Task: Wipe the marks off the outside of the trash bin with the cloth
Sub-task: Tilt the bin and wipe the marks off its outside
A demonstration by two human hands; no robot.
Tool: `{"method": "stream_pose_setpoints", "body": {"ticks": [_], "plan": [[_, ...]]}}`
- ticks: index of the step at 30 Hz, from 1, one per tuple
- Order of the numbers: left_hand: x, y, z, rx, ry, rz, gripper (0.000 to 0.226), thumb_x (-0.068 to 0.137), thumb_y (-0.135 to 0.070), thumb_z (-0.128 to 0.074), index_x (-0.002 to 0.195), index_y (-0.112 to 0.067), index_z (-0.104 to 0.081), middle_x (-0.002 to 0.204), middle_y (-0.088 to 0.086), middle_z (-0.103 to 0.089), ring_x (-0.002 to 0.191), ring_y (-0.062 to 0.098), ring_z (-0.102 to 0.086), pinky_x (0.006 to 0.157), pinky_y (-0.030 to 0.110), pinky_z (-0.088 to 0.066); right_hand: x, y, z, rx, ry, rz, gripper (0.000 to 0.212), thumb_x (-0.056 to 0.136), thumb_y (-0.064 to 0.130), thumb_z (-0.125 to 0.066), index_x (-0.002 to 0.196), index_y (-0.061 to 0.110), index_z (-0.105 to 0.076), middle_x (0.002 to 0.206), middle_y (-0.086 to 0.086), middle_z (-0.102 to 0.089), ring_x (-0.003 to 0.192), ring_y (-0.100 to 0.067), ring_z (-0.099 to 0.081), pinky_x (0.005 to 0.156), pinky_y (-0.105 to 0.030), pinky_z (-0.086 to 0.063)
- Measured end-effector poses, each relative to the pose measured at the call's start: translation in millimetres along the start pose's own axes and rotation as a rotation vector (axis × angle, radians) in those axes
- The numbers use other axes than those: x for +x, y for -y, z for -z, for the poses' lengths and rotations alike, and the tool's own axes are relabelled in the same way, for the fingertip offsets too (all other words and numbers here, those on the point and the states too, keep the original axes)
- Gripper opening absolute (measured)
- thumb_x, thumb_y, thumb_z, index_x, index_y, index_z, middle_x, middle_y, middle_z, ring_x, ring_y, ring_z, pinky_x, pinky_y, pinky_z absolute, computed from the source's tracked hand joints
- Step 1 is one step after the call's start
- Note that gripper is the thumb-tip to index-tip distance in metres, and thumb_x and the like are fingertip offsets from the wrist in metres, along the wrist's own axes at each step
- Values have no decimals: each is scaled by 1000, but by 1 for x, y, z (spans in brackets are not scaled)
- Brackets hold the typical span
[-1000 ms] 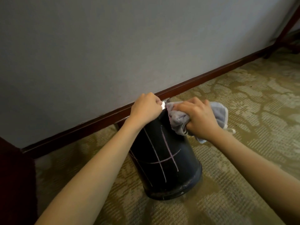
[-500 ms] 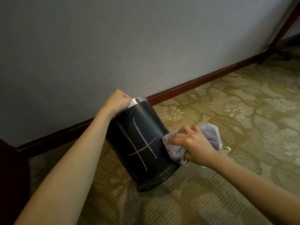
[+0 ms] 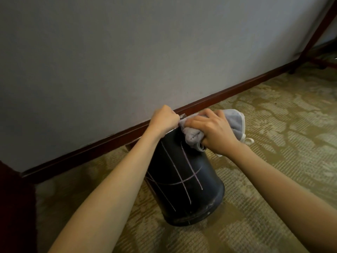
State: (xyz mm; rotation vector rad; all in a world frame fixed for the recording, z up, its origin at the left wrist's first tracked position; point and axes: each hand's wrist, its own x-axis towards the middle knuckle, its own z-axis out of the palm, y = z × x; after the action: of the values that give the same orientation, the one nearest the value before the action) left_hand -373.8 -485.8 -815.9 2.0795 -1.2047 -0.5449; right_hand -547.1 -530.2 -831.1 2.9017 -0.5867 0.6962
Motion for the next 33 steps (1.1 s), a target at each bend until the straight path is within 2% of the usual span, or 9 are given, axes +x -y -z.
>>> {"method": "stream_pose_setpoints", "body": {"ticks": [6, 9, 11, 13, 14, 16, 19, 27, 33], "plan": [[4, 14, 8, -9, -24, 15, 36, 76, -1, -47, 48, -15, -30, 46, 0, -28, 47, 17, -25, 43, 25, -23, -46, 2, -19, 60, 31, -22, 41, 64, 9, -78, 101, 26, -71, 102, 12, -68, 94, -24, -56, 72, -40, -40], [8, 28, 22, -36, -51, 57, 26, 76, -2, -47, 51, -7, -44, 48, 11, -40, 50, 31, -39, 51, 30, -34, -79, 2, -28, 55, 127, 8, 38, 62, 14, -72, 96, 30, -70, 94, 17, -66, 91, -19, -54, 69, -38, -40], [14, 39, 26, -81, -75, 84, 16, 75, -1, -47, 60, 4, -51, 65, 31, -48, 72, 51, -49, 54, 37, -37, -98, 1, -32, 61, 173, 17, 32, 64, 22, -65, 94, 32, -70, 91, 19, -64, 89, -17, -54, 71, -35, -38], [16, 47, 28, -136, -80, 88, 16, 74, 1, -46, 59, 1, -53, 62, 32, -44, 96, 28, -42, 54, 32, -31, -107, 1, -33, 68, 182, 6, 28, 69, 28, -56, 93, 34, -69, 92, 21, -63, 90, -14, -52, 73, -32, -34], [16, 50, 29, -150, -73, 82, 19, 73, 1, -45, 56, -6, -51, 51, 23, -37, 79, 10, -31, 53, 29, -27, -108, 2, -33, 71, 178, -4, 28, 70, 29, -54, 93, 35, -68, 92, 21, -63, 91, -12, -49, 73, -32, -34], [14, 53, 32, -161, -47, 88, 20, 74, -1, -46, 58, -12, -48, 50, 6, -32, 51, 23, -30, 46, 26, -24, -108, 6, -35, 79, 173, -26, 30, 67, 24, -63, 94, 35, -68, 92, 21, -63, 91, -11, -46, 72, -32, -34], [13, 61, 44, -194, 8, 125, 23, 86, -15, -53, 65, -10, -58, 52, 6, -43, 46, 18, -39, 42, 19, -26, -103, 11, -37, 97, 197, -65, 43, 58, 14, -78, 94, 35, -69, 91, 21, -64, 87, -16, -55, 69, -35, -39], [-2, 131, 91, -103, 130, 129, 34, 102, -23, -36, 103, -18, -70, 103, 5, -68, 97, 20, -61, 90, 36, -46, -73, 14, -38, 19, 406, -104, 32, 79, 25, -58, 107, 41, -61, 106, 24, -58, 102, -12, -46, 84, -36, -34], [-17, 162, 83, -138, 97, 141, 32, 101, -23, -40, 92, -25, -70, 98, -5, -68, 98, 10, -58, 85, 32, -38, -69, 18, -35, 6, 445, -114, 30, 81, 24, -55, 106, 40, -61, 105, 23, -58, 102, -11, -44, 84, -35, -32]]}}
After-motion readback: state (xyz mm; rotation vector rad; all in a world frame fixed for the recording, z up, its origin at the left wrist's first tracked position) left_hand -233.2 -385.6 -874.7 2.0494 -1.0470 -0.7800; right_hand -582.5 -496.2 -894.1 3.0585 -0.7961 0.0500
